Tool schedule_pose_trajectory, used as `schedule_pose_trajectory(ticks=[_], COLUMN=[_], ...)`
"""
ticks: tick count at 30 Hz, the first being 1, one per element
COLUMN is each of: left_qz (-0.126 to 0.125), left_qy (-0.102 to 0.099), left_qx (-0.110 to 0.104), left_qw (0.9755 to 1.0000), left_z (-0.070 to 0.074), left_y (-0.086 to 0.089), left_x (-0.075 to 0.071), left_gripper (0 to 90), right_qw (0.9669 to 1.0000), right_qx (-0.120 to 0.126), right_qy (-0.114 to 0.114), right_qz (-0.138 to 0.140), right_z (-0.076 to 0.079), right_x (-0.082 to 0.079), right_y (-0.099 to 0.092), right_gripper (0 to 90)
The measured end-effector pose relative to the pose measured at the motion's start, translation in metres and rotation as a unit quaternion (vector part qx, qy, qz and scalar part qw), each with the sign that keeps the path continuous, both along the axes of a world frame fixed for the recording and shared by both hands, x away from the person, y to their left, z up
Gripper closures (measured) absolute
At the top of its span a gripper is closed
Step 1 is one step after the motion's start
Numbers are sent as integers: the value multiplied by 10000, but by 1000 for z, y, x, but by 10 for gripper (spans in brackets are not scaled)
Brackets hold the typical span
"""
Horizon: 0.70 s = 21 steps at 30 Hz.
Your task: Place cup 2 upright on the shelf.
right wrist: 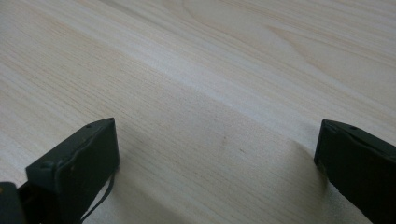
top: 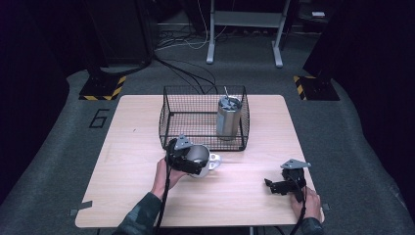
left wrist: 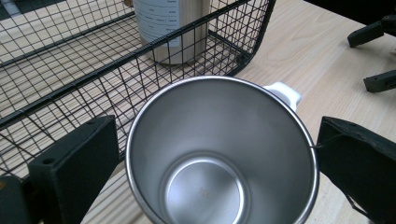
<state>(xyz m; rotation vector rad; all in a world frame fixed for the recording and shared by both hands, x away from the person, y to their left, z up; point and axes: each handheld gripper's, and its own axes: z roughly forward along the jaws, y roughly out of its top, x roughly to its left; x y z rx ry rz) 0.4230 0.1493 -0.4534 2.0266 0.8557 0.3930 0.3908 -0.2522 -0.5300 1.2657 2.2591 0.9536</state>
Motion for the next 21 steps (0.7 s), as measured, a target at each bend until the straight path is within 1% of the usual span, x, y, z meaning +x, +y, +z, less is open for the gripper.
schedule_pose_trajectory(ticks=[1,2,3,5,8,9,12,13,14,15,17,21], left_qz=[13,-6,3,-24,-24,-20,5,11,39,47,97,85], left_qy=[-19,5,11,21,-29,-22,-8,-22,-5,32,-7,-59], left_qx=[-17,13,-20,19,61,23,2,23,30,83,74,114], left_qw=[10000,10000,10000,10000,10000,10000,10000,10000,10000,9999,9999,9999], left_z=[-1,-1,-2,-3,-5,-6,-7,-7,-7,-5,-6,-5], left_y=[-1,-1,-2,-3,-6,-6,-6,-6,-6,-6,-7,-7], left_x=[0,1,1,2,3,2,2,2,1,1,0,-2], left_gripper=[11,15,18,31,52,53,56,57,58,59,61,63], right_qw=[10000,10000,10000,10000,10000,10000,10000,10000,10000,10000,10000,10000], right_qx=[-11,-11,-9,-9,-6,-10,-11,-11,-10,-11,-10,-10], right_qy=[24,20,19,18,13,21,20,19,20,18,20,19], right_qz=[5,4,3,2,4,3,4,4,4,5,3,4], right_z=[0,0,0,0,0,0,0,0,0,0,0,0], right_x=[0,0,0,0,0,0,0,0,0,0,0,0], right_y=[0,0,0,0,0,0,0,0,0,0,0,0], right_gripper=[0,0,0,0,0,0,0,0,0,0,0,0])
